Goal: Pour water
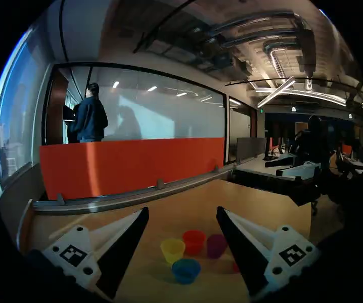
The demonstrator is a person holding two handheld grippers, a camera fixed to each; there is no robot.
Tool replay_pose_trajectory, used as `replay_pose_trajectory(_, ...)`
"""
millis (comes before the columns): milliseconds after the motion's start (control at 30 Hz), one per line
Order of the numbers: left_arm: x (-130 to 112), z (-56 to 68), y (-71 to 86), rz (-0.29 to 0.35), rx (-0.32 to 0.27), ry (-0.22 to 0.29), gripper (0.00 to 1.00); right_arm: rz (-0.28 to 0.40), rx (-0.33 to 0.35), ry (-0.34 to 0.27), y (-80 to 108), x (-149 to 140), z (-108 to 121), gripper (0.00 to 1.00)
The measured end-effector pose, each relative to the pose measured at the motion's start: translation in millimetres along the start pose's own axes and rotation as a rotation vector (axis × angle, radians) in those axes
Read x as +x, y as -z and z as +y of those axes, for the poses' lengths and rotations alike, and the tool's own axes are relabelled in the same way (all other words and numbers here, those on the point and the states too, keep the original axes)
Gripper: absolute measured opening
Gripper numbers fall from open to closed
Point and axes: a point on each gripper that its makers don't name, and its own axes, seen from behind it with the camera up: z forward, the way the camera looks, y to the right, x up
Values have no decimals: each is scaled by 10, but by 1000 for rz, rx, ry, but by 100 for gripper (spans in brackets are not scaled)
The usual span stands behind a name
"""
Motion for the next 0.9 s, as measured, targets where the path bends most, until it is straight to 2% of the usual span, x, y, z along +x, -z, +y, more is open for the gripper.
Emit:
replay_pose_trajectory(500,-645,-37,-25,-136,-12,13,100,-204,45,36,127,-858,-51,100)
replay_pose_trajectory(700,-954,-39,-54,-199,-16,26,100,-244,59,26,148,-1095,-92,100)
replay_pose_trajectory(900,-1231,-9,-86,-254,-19,15,100,-274,76,-5,150,-1309,-128,100)
